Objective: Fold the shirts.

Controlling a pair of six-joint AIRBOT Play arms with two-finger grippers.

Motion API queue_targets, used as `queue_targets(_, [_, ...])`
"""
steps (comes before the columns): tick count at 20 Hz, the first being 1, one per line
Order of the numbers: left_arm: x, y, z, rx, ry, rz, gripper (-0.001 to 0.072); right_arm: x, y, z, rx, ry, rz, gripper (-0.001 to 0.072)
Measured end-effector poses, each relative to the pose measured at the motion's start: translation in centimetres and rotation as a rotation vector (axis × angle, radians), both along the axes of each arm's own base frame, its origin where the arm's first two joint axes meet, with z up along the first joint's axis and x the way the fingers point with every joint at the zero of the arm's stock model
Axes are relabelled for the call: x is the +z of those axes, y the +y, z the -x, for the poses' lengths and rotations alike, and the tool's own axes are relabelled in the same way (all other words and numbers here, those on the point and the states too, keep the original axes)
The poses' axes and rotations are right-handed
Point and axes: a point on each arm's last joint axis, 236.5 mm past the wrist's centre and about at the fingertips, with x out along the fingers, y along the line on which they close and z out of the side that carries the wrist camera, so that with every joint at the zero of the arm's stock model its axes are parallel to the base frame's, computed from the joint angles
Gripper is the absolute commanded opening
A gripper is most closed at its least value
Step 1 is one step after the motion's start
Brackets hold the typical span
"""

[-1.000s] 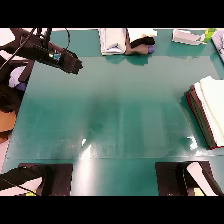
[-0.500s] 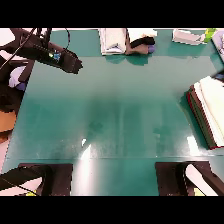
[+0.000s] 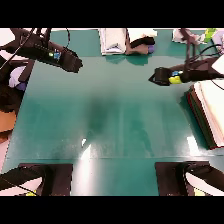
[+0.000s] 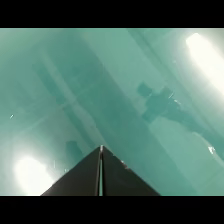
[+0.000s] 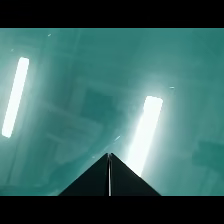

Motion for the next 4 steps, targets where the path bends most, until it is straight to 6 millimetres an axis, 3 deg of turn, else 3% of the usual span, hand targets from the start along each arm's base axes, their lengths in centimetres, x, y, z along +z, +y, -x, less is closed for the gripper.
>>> queue_targets(4, [0.0,0.0,-0.1,0.001,-0.003,0.002,0.0027,-1.2,1.9,0.0,0.044,0.018,0.003,0.0023])
